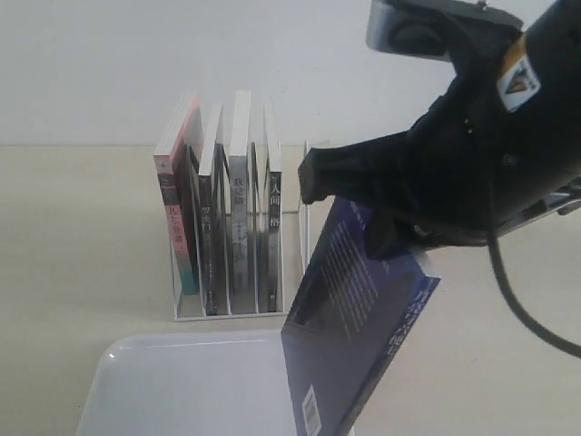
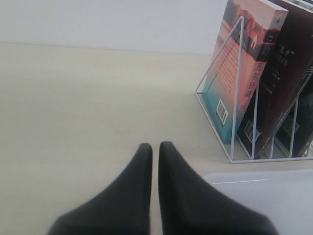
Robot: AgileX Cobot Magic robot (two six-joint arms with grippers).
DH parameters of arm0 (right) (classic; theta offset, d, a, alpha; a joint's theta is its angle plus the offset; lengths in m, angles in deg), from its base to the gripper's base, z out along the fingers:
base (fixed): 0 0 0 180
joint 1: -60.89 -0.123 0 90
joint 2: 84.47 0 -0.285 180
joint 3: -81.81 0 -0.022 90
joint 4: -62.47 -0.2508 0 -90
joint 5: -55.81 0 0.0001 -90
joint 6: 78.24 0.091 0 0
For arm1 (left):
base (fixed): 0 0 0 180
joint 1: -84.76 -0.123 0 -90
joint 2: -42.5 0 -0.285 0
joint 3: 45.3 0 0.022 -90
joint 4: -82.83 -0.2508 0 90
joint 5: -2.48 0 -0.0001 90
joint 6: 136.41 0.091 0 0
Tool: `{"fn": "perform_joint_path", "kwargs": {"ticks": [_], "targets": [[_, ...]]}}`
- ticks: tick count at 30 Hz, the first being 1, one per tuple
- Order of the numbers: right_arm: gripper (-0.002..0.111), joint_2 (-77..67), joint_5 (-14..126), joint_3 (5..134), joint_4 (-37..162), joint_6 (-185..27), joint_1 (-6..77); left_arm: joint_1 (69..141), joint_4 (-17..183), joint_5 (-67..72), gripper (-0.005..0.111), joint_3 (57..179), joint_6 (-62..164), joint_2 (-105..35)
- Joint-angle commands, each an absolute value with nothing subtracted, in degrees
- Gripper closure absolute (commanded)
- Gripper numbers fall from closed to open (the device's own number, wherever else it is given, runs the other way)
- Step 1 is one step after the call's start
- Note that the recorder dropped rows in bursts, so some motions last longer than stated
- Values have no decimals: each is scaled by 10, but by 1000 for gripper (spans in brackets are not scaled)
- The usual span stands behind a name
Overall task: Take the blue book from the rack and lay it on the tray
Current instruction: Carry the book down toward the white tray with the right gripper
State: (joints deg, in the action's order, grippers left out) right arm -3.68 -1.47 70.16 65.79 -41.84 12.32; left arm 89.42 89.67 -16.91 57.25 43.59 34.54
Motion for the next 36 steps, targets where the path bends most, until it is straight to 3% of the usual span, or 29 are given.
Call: {"fn": "perform_joint_path", "kwargs": {"ticks": [1, 8, 23, 36], "targets": [[108, -22, 15, 703, 660, -421, 122, 894, 894, -167, 103, 575, 432, 347], [109, -21, 15, 705, 664, -411, 114, 894, 894, -167, 103, 575, 432, 347], [109, 8, -142, 752, 920, -132, -83, 894, 894, -167, 103, 575, 432, 347], [109, 87, -117, 769, 934, -95, -89, 894, 894, -167, 103, 575, 432, 347]]}}
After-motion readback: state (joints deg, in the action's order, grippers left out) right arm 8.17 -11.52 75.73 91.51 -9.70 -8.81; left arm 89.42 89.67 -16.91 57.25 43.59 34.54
